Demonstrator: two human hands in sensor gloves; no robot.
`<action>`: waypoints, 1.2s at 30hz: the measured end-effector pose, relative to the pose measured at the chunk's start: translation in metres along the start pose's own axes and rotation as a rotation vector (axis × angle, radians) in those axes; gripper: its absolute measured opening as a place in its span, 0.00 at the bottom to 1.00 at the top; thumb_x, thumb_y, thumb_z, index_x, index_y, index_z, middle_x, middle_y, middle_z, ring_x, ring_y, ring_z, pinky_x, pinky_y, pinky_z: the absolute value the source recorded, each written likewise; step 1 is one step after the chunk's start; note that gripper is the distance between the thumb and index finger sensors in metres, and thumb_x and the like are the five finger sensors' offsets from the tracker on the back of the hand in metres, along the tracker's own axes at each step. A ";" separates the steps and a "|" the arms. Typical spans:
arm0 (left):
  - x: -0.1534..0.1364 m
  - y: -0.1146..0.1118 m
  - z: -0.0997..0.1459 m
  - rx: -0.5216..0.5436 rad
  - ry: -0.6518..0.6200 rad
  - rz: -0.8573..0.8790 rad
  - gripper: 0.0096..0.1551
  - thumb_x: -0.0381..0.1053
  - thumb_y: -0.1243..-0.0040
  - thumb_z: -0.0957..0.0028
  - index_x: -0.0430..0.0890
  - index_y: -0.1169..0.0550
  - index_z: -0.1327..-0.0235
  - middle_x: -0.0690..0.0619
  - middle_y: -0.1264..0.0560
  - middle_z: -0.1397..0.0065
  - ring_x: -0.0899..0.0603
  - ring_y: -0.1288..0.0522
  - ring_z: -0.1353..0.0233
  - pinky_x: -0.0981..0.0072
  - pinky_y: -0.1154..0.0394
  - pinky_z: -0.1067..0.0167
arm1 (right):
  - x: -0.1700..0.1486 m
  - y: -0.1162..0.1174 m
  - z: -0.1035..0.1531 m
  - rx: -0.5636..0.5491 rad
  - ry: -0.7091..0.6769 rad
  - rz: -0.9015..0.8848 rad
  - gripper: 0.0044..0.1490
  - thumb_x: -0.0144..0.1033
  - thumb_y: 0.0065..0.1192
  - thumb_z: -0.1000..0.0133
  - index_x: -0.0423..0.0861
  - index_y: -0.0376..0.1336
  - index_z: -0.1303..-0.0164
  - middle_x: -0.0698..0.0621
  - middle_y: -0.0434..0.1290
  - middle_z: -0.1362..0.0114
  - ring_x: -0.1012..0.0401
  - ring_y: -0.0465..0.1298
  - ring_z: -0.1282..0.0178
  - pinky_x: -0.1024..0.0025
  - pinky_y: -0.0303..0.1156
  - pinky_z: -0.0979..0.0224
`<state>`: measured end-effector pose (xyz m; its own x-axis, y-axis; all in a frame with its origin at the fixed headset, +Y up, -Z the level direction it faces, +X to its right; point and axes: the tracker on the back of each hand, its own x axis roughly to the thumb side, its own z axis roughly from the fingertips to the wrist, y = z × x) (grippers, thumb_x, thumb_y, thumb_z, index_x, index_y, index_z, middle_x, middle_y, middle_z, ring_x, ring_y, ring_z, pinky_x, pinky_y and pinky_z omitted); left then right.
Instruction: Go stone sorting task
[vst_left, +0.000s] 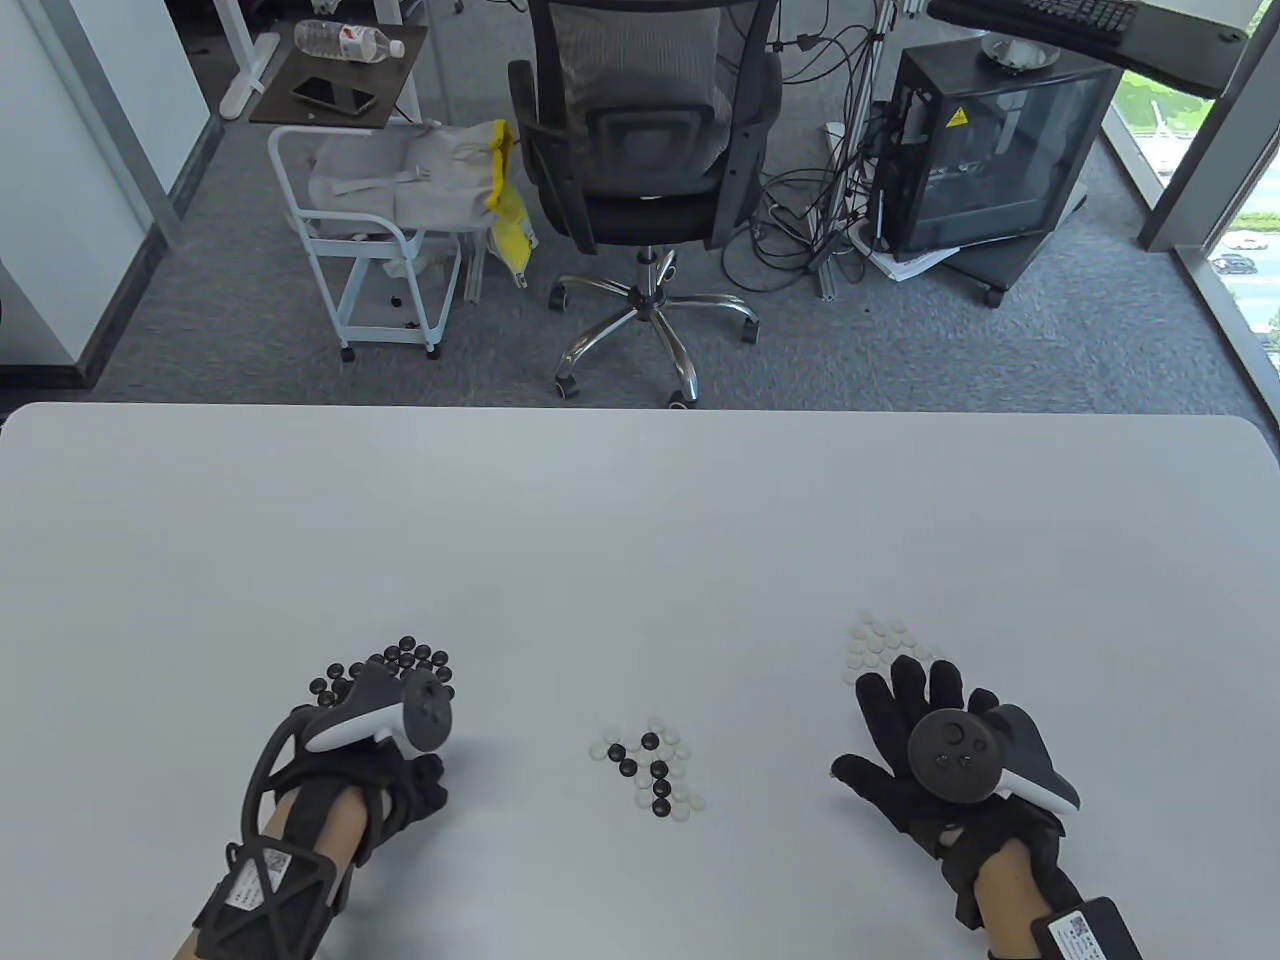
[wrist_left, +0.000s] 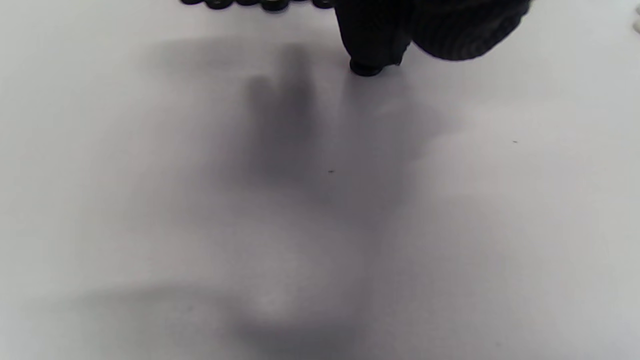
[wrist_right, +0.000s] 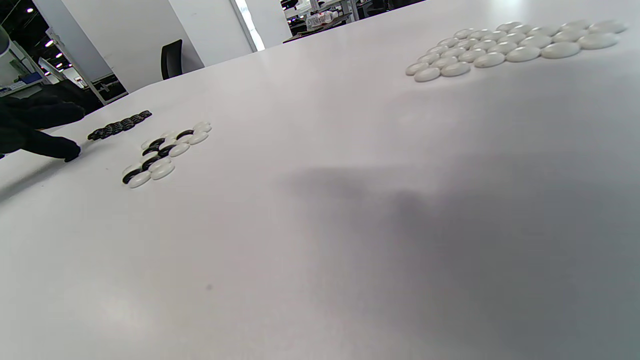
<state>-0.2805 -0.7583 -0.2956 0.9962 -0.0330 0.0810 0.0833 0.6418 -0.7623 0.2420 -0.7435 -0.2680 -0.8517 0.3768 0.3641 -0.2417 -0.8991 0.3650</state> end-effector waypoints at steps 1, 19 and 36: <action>-0.012 -0.001 -0.001 0.001 0.024 0.037 0.37 0.61 0.57 0.44 0.59 0.38 0.18 0.35 0.73 0.20 0.24 0.78 0.27 0.16 0.71 0.42 | 0.000 0.001 -0.001 0.004 0.002 -0.001 0.57 0.55 0.40 0.31 0.26 0.32 0.12 0.15 0.25 0.20 0.22 0.22 0.29 0.18 0.21 0.41; -0.030 0.012 -0.026 -0.014 0.043 0.189 0.39 0.61 0.61 0.45 0.60 0.47 0.17 0.34 0.78 0.22 0.24 0.81 0.28 0.16 0.73 0.42 | -0.002 0.003 -0.002 0.015 0.015 -0.004 0.56 0.55 0.40 0.31 0.26 0.32 0.12 0.15 0.25 0.20 0.22 0.22 0.29 0.18 0.21 0.41; 0.108 0.042 0.010 0.066 -0.247 -0.093 0.38 0.62 0.59 0.44 0.56 0.35 0.17 0.34 0.73 0.19 0.24 0.79 0.27 0.16 0.71 0.42 | 0.000 0.000 -0.001 -0.034 0.001 0.030 0.57 0.56 0.40 0.31 0.27 0.30 0.12 0.15 0.24 0.20 0.23 0.20 0.30 0.18 0.20 0.41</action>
<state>-0.1700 -0.7275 -0.3128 0.9470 0.0883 0.3089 0.1640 0.6939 -0.7012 0.2419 -0.7438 -0.2687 -0.8592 0.3489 0.3741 -0.2311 -0.9171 0.3247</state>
